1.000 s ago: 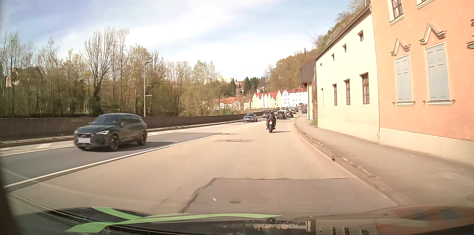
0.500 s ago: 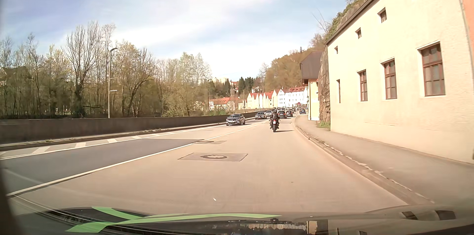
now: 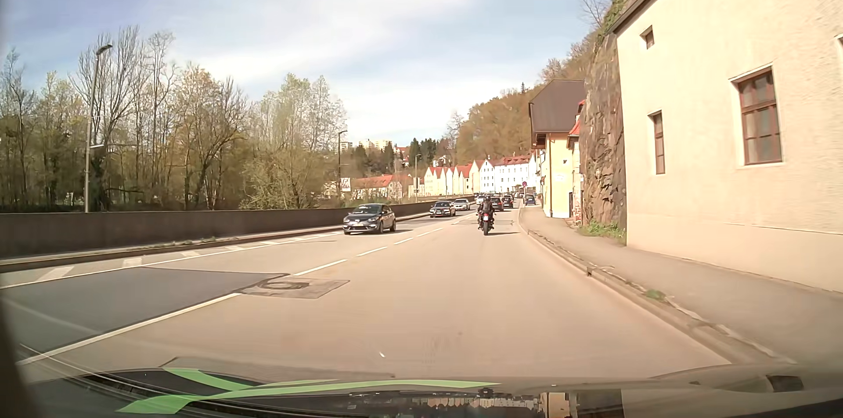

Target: Follow the waypoints while adhering to traffic rules and regulations

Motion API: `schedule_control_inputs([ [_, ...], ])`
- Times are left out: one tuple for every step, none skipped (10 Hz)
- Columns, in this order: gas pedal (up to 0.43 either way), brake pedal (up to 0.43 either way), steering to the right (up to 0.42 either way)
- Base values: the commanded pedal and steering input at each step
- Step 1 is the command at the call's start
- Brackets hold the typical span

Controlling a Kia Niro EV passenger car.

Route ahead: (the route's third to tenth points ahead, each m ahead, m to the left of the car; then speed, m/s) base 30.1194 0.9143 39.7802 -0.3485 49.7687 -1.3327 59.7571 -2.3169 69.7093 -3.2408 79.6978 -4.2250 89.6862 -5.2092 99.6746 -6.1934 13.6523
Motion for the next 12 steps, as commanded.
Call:
schedule_control_inputs([
  [0.039, 0.0, 0.019],
  [0.039, 0.0, 0.019],
  [0.039, 0.0, 0.018],
  [0.039, 0.0, 0.015],
  [0.039, 0.0, 0.014],
  [0.039, 0.0, 0.014],
  [0.028, 0.0, 0.014],
  [0.028, 0.0, 0.014],
  [0.028, 0.0, 0.014],
  [0.02, 0.0, 0.014],
  [0.0, 0.0, 0.014],
  [0.0, 0.0, 0.014],
])
